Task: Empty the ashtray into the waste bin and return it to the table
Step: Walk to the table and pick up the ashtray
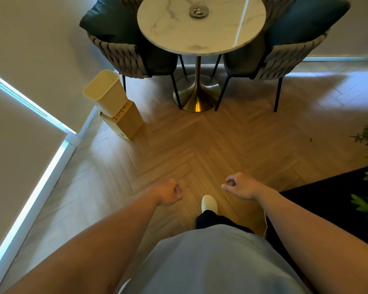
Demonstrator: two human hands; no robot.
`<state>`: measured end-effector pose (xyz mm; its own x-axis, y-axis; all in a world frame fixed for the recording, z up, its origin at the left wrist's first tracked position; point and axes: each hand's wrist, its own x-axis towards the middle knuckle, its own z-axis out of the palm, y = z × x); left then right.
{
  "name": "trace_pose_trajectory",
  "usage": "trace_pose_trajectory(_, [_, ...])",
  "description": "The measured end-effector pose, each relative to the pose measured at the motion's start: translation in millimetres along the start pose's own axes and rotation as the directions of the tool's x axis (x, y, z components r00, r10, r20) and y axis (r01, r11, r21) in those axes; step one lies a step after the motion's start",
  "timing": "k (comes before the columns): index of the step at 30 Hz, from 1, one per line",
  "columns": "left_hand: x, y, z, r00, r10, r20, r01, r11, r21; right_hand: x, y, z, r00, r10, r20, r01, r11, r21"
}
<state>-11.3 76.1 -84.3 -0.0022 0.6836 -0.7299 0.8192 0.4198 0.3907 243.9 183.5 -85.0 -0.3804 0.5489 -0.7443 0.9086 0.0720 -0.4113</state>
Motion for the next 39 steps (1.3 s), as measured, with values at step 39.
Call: trace_pose_trajectory(39, [230,28,-256,0.99,0.14,-0.023,-0.141,0.988,-0.054,209,-70,-222,0.999,0.045,0.009,-0.045,0.996,0.083])
